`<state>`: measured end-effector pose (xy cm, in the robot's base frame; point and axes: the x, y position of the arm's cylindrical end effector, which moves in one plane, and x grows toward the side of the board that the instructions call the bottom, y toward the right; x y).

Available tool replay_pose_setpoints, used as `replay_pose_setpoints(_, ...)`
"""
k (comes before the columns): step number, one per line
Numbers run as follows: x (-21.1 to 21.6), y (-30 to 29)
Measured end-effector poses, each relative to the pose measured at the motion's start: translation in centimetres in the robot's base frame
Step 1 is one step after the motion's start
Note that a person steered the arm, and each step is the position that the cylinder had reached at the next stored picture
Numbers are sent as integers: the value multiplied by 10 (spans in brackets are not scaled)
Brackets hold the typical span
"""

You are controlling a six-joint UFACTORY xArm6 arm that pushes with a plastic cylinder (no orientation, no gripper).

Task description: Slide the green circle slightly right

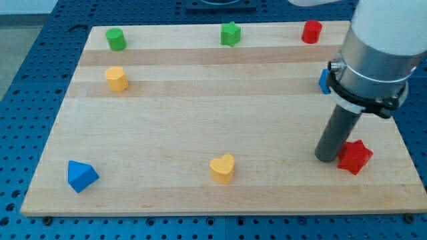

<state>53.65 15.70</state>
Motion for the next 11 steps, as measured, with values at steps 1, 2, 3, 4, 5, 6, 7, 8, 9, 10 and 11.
replay_pose_setpoints(1, -35, -38)
replay_pose_setpoints(2, -95, -84)
replay_pose_setpoints(3, -141, -141)
replay_pose_setpoints(4, -169, -210)
replay_pose_setpoints(5, -192, -277)
replay_pose_setpoints(6, -209, -313)
replay_pose_setpoints(7, -222, -355)
replay_pose_setpoints(8, -231, -426)
replay_pose_setpoints(9, -241, -462)
replay_pose_setpoints(10, -262, -461)
replay_pose_setpoints(11, -302, -454)
